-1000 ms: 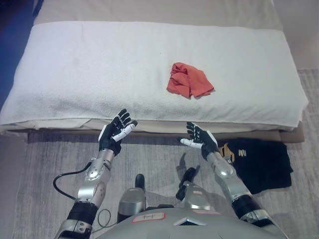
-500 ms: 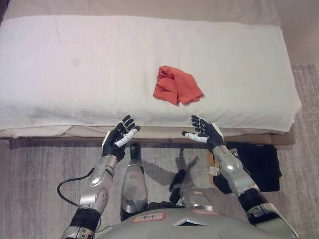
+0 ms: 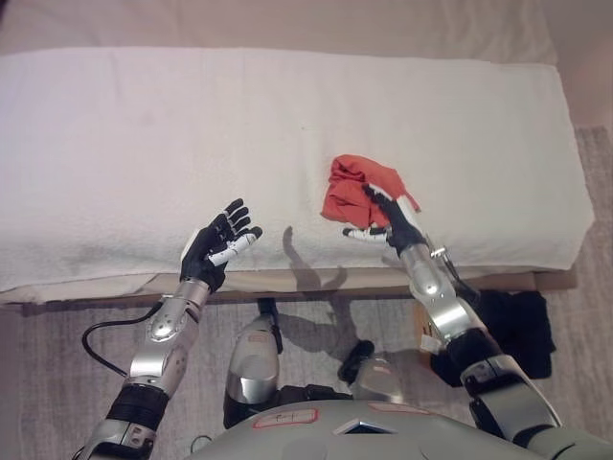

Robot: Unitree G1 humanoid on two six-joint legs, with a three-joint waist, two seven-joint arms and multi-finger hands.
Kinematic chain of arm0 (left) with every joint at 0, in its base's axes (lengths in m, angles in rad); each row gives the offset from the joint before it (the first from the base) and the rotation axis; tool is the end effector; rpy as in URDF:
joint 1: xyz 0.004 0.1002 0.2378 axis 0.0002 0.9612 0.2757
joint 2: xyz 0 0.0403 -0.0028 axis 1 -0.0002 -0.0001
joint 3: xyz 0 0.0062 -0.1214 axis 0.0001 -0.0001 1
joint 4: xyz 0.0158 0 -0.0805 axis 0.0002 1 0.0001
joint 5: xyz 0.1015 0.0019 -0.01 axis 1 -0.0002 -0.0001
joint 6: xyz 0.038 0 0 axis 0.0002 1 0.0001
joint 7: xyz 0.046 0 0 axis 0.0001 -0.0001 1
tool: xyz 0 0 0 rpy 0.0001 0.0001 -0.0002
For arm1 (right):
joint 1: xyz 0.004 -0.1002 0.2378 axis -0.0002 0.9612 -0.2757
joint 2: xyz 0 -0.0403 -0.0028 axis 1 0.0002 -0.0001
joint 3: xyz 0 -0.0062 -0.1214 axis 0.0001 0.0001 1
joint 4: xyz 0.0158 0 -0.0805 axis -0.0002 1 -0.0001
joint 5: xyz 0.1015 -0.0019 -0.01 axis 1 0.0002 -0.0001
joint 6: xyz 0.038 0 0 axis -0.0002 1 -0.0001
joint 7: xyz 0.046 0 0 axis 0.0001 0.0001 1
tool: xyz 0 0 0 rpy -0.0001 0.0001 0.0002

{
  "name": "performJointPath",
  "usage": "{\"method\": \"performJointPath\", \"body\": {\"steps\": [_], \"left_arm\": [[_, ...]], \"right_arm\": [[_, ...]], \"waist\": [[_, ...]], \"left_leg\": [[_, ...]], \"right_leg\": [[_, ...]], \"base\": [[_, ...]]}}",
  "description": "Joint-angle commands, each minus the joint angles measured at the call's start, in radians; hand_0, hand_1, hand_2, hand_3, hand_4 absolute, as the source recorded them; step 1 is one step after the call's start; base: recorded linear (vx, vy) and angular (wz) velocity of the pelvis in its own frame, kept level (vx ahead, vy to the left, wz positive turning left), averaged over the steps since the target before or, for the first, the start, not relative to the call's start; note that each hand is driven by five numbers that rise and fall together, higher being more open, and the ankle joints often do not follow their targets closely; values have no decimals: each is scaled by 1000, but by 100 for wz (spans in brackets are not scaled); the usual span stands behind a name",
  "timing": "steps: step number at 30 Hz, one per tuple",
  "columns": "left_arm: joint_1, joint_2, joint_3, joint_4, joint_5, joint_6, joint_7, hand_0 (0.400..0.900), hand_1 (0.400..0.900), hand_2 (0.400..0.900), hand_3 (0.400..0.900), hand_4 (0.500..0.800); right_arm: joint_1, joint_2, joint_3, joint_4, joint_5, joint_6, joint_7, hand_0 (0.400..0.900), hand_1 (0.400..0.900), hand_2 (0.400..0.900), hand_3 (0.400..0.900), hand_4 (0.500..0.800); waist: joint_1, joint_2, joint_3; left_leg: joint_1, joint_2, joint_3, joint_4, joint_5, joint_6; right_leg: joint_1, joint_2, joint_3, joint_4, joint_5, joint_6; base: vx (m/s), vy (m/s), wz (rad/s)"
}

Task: Put the clothes on the bed into the basket.

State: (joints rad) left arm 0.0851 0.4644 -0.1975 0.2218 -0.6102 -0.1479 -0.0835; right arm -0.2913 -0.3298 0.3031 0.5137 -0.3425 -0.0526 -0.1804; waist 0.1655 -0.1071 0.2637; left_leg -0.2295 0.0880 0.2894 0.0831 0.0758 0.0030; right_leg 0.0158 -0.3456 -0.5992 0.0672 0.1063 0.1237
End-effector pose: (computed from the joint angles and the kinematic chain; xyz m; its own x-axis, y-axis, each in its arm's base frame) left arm 0.1737 0.2317 -0.0124 0.9713 -0.1149 -0.2081 0.0848 0.9853 -0.1482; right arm 0.2535 -0.1786 -0.0044 0.9876 0.0712 -0.1401 -0.1494 0.7024 -0.6959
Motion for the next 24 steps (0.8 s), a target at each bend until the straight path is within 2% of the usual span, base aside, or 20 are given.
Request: {"method": "performJointPath", "body": {"steps": [1,6,11,19,24], "left_arm": [[-73,-2,-36,-136,-32,-89,-3,900,900,900,900,800],[-118,-12,-89,-134,-69,-97,5,900,900,900,900,800],[-157,0,-127,-135,-78,-97,18,900,900,900,900,800],[-192,21,-147,-140,-93,-85,43,900,900,900,900,800],[-215,31,-154,-148,-101,-84,61,900,900,900,900,800]], "right_arm": [[-226,-93,69,61,-193,25,-81,900,900,900,900,800],[-424,-120,108,234,-211,83,-134,900,900,900,900,800],[-549,-143,115,339,-144,98,-154,900,900,900,900,800],[-724,-121,101,580,20,109,-167,900,900,900,900,800],[-778,-153,86,725,96,111,-187,900,900,900,900,800]], "waist": [[46,43,26],[67,41,72],[70,37,115],[83,14,167],[93,23,195]], "left_leg": [[-114,15,-161,45,-31,-69],[-196,19,-189,67,-18,-82],[-248,23,-214,77,-11,-86],[-298,27,-236,82,-8,-89],[-328,18,-250,89,-11,-87]], "right_leg": [[-41,6,43,-30,64,80],[-87,14,-3,-11,53,79],[-128,24,-7,7,44,73],[-169,52,-13,18,37,64],[-189,56,-19,30,26,60]], "base": [[-40,-29,14],[-19,-28,10],[-5,-11,6],[19,-24,5],[26,0,8]]}}
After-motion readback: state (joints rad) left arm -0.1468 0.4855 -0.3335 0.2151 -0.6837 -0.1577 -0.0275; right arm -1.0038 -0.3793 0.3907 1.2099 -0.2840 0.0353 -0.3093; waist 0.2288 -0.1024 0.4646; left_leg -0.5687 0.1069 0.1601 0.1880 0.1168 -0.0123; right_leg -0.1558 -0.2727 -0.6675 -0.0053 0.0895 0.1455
